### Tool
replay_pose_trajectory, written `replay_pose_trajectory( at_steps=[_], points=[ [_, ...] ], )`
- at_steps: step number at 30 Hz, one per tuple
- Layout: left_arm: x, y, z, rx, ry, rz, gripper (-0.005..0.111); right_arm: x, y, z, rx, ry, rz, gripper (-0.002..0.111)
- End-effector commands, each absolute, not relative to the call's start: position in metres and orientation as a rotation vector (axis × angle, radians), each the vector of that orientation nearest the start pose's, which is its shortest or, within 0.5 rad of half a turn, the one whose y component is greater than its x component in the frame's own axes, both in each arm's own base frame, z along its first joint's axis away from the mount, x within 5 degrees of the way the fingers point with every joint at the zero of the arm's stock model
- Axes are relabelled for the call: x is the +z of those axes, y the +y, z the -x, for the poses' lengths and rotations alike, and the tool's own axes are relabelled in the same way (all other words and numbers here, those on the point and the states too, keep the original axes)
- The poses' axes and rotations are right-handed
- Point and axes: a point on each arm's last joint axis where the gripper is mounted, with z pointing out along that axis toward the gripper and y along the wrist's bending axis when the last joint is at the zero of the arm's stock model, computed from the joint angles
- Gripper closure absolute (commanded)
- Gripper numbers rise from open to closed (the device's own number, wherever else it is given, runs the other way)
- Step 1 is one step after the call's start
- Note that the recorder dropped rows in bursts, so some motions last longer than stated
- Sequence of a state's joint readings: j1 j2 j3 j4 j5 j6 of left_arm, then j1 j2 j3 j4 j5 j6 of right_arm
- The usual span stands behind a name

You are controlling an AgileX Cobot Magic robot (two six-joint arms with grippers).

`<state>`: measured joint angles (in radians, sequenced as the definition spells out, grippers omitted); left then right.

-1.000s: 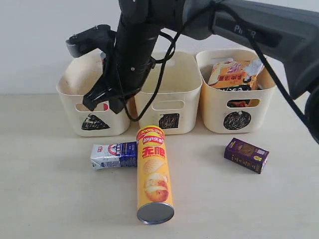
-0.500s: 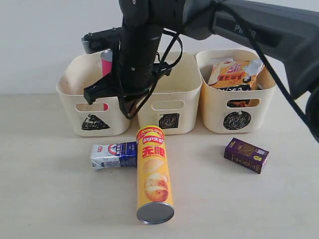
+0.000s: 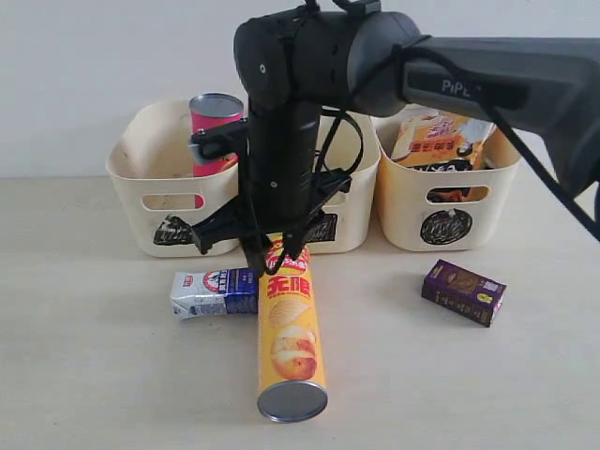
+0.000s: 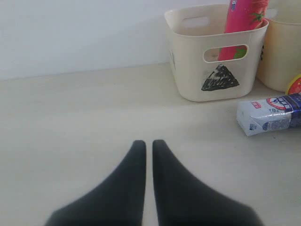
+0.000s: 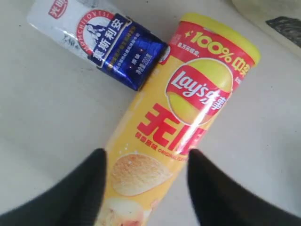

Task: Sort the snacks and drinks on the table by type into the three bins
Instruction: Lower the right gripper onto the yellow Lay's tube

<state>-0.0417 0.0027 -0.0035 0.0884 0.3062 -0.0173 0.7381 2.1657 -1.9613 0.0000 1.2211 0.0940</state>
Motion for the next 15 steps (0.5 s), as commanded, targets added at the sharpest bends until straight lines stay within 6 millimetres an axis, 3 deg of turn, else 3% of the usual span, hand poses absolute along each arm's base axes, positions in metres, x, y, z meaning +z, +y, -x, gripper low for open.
replay_pose_trajectory(
  at_steps=[1,2,15],
  points=[
    [0.187,0.0,-0.055,0.038,1.774,-0.07,0.102,0.232,0.307,-0.347,0.112,2.809,0.865,0.02],
    [0.187,0.0,-0.055,0.038,1.774,-0.07,0.102,0.227,0.308,-0.348,0.101,2.817,0.864,0.016],
    [0.187,0.0,-0.055,0.038,1.774,-0.07,0.102,0.176,0.314,-0.354,0.04,2.93,0.847,0.017]
  ],
)
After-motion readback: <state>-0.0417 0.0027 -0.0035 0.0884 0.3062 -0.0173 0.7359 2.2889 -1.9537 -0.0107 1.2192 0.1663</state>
